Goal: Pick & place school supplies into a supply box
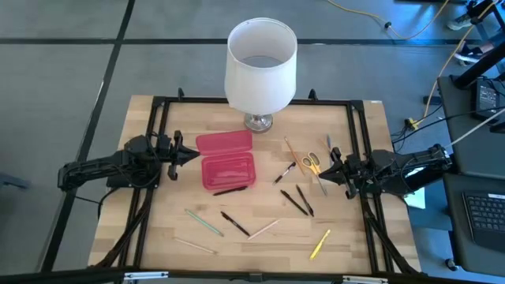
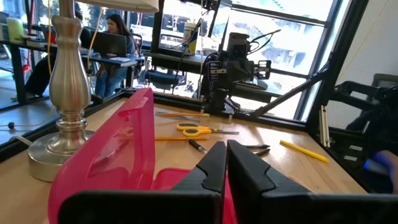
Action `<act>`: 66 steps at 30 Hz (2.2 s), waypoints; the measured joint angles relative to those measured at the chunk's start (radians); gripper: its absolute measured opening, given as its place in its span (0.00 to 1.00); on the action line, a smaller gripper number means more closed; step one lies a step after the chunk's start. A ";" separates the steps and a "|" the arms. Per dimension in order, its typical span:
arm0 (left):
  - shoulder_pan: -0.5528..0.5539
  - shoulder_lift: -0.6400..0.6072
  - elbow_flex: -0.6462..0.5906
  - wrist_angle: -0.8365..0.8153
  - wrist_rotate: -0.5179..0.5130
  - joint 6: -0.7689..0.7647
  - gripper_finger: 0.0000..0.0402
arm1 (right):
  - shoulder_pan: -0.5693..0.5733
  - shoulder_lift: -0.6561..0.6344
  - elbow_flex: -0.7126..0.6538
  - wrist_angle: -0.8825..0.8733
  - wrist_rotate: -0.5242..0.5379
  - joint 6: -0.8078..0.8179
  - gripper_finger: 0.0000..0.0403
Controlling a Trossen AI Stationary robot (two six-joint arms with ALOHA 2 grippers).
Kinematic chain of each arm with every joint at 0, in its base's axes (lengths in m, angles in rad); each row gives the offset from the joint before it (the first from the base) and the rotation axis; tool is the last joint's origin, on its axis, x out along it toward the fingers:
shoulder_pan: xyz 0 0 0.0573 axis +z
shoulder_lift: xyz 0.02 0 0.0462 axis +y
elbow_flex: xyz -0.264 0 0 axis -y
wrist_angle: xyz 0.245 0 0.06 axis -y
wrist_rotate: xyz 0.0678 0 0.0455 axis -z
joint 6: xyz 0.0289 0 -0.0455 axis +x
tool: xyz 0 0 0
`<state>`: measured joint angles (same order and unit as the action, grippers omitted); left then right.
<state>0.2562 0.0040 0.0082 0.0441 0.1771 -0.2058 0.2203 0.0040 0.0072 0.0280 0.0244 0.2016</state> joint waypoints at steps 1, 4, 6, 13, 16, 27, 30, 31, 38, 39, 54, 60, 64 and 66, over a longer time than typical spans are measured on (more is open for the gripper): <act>0.000 0.000 0.000 0.000 0.000 0.000 0.02 | 0.000 0.000 0.000 0.000 0.000 0.000 0.06; 0.000 0.000 0.000 0.000 0.000 0.000 0.03 | 0.000 0.000 0.000 0.000 0.000 0.000 0.06; 0.000 0.000 0.000 0.000 0.000 0.000 0.03 | 0.000 0.000 0.000 0.000 0.000 0.000 0.06; 0.000 0.000 0.000 0.000 0.000 0.000 0.02 | 0.000 0.000 0.000 0.000 0.000 0.000 0.06; 0.000 0.000 0.000 0.000 0.000 0.000 0.02 | 0.000 0.000 0.000 0.000 0.000 0.000 0.06; 0.000 0.000 0.000 0.000 0.000 0.000 0.03 | 0.000 0.000 0.000 0.000 0.000 0.000 0.06; 0.000 0.000 0.000 0.000 0.000 0.000 0.03 | 0.000 0.000 0.000 0.000 0.000 0.000 0.06; 0.000 0.000 0.000 0.000 0.000 0.000 0.03 | 0.000 0.000 0.000 0.000 0.000 0.000 0.06; 0.000 0.000 0.000 0.000 0.000 0.000 0.03 | 0.000 0.000 0.000 0.000 0.000 0.000 0.06; 0.000 0.000 0.000 0.000 0.000 0.000 0.03 | 0.000 0.000 0.000 0.000 0.000 0.000 0.06; 0.000 0.000 0.000 0.000 0.000 0.000 0.03 | 0.000 0.000 0.000 0.000 0.000 0.000 0.06; 0.000 0.000 0.000 0.000 0.000 0.000 0.02 | 0.000 0.000 0.000 0.000 0.000 0.000 0.06; 0.000 0.000 0.000 0.000 0.000 0.000 0.02 | 0.000 0.000 0.000 0.000 0.000 0.000 0.06; 0.000 0.000 0.000 0.000 0.000 0.000 0.02 | 0.000 0.000 0.000 0.000 0.000 0.000 0.06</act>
<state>0.2559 0.0044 0.0082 0.0442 0.1769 -0.2058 0.2202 0.0042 0.0071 0.0280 0.0245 0.2016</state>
